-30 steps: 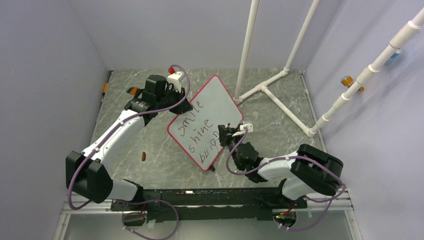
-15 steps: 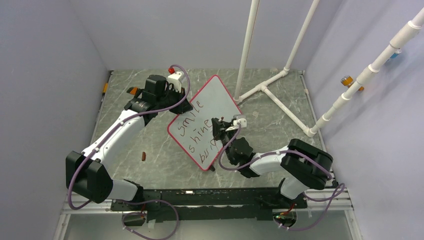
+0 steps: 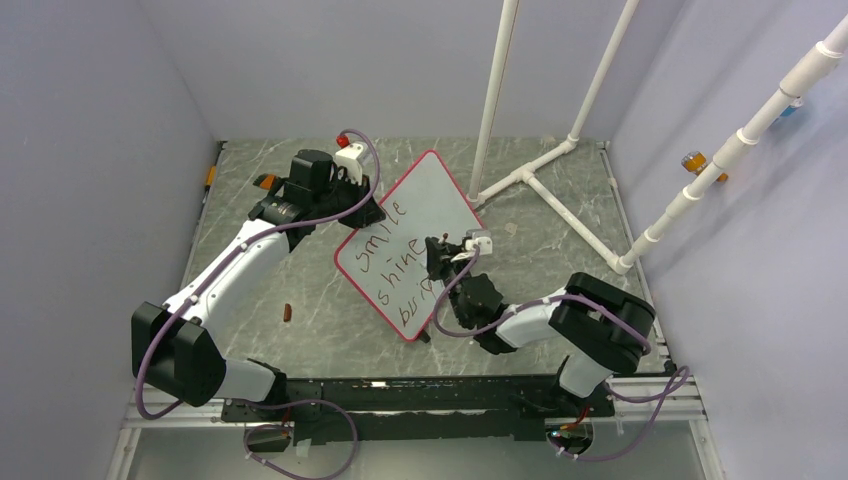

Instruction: Write a sentence on the whiteboard

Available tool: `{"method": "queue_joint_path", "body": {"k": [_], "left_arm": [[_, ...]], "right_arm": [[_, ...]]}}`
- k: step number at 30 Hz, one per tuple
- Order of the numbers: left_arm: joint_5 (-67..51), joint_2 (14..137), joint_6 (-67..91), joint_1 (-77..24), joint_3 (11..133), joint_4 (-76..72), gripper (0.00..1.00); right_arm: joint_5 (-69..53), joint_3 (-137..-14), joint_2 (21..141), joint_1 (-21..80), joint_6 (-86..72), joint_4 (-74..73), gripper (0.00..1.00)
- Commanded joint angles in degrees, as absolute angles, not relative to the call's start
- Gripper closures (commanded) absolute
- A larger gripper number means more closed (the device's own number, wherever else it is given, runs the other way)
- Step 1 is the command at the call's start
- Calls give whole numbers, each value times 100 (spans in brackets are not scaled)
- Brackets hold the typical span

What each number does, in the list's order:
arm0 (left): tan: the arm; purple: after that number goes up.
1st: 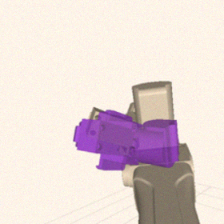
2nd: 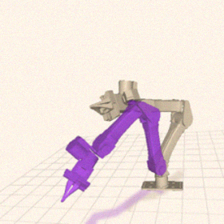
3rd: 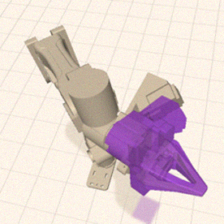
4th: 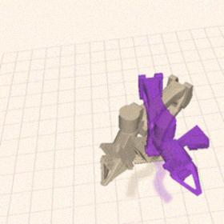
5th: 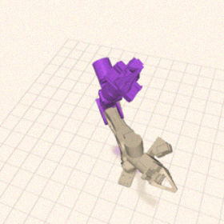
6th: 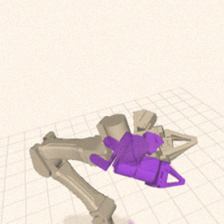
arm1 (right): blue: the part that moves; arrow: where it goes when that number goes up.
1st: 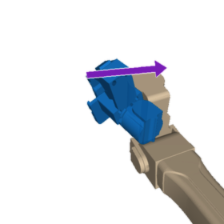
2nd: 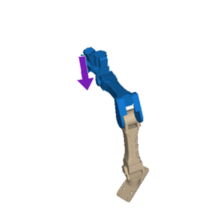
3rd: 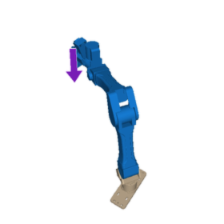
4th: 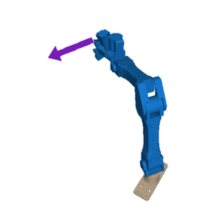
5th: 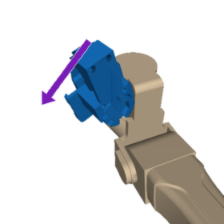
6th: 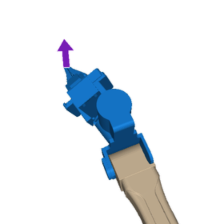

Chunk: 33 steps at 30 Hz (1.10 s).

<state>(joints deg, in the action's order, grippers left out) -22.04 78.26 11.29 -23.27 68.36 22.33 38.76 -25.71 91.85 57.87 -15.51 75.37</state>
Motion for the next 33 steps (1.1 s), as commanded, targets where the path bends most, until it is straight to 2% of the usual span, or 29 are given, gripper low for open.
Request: {"method": "queue_joint_path", "body": {"k": [1, 13, 22, 33], "left_arm": [[-1819, 7822, 613, -2320, 6815, 2068, 100], [-1819, 7805, 614, -2320, 6812, 2074, 100], [-1807, 7796, 615, -2320, 6817, 2074, 100], [-1823, 7767, 633, -2320, 6805, 2065, 100]], "right_arm": [[3937, -2408, 9296, 5771, -1768, 7745, 100], [3992, -2267, 9225, 5755, -1615, 7794, 100], [3976, -2074, 8373, 5744, -1303, 7616, 100], [3437, -2092, 8723, 4963, -1802, 8014, 100]]}}
